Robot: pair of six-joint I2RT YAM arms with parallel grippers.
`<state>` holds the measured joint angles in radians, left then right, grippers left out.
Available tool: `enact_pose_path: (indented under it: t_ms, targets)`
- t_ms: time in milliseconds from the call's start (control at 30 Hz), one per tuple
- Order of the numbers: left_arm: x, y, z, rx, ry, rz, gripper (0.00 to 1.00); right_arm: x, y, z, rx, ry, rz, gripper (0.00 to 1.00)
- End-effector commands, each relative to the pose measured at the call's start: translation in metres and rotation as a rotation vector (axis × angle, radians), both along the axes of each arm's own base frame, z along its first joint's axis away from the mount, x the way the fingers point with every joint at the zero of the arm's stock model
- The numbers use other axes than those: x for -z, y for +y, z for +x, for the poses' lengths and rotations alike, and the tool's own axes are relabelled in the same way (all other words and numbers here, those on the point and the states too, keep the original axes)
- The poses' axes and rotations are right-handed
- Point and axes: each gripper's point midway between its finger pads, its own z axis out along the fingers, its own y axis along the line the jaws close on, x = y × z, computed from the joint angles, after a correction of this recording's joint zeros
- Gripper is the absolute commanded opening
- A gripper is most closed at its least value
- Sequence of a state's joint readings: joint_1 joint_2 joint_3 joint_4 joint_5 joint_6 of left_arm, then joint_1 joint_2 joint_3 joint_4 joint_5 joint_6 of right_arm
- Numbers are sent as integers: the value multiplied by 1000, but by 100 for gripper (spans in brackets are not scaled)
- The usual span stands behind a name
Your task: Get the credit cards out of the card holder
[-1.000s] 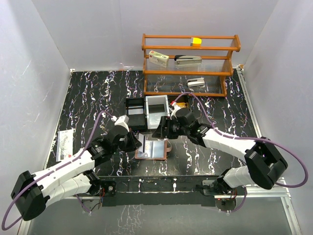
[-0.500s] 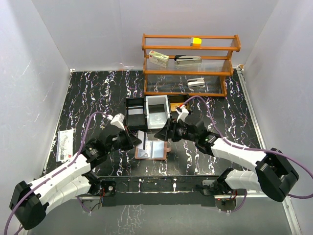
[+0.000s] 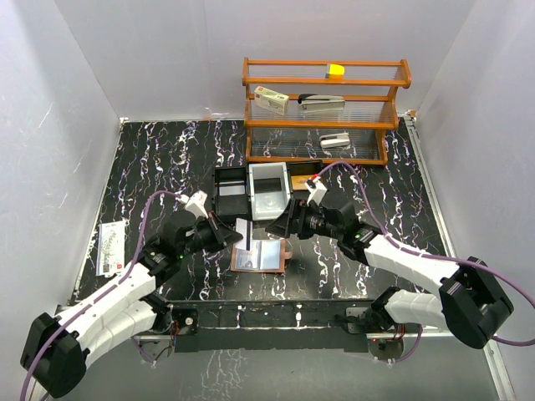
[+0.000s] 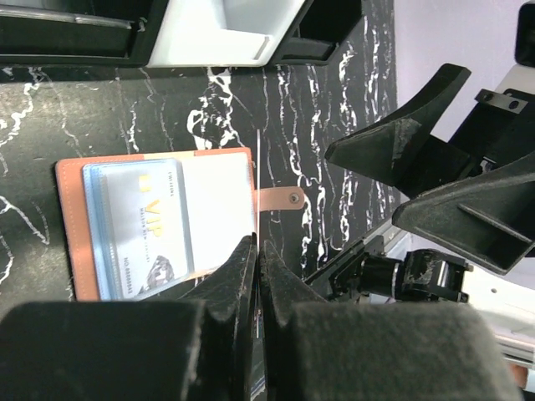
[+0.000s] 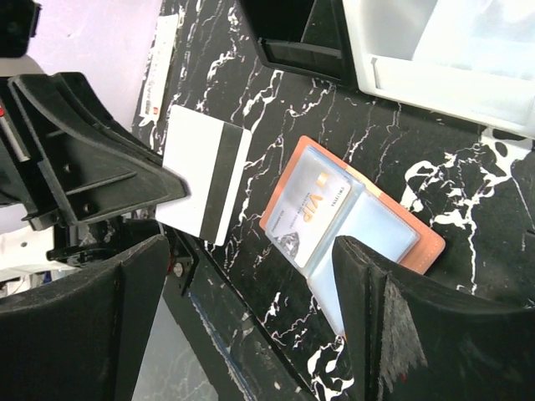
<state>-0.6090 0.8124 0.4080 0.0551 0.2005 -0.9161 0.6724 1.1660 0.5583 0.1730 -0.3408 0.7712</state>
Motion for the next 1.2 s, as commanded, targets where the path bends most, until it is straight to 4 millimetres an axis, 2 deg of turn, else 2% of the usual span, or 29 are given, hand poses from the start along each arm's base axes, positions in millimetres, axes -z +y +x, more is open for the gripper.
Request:
enact_pose_path:
  t_ms: [0,67,300,633,800,933,1000,1167]
  targets:
    - [-21,-12,3,35,-40,-103,0,-30,11,-2,-68,-51,119,78]
    - [-29,-15,6,30,-66,-145,0,-35,16,-6,-109,-59,143,78]
    - [-35,-27,11,32,-68,-257,0,-50,22,-15,-179,-96,213,78]
    - [-49,-33,10,55,-106,-332,0,-60,21,-15,-202,-99,244,77]
    - [-52,-32,7,65,-113,-339,0,-65,26,-21,-245,-67,300,70]
    - [-57,-32,4,64,-113,-385,0,-59,28,-22,-256,-38,303,64]
    - [-58,-32,2,71,-110,-386,0,-58,29,-23,-263,-27,312,57]
    - [-62,-31,1,74,-118,-390,0,-59,29,-20,-256,-21,343,49]
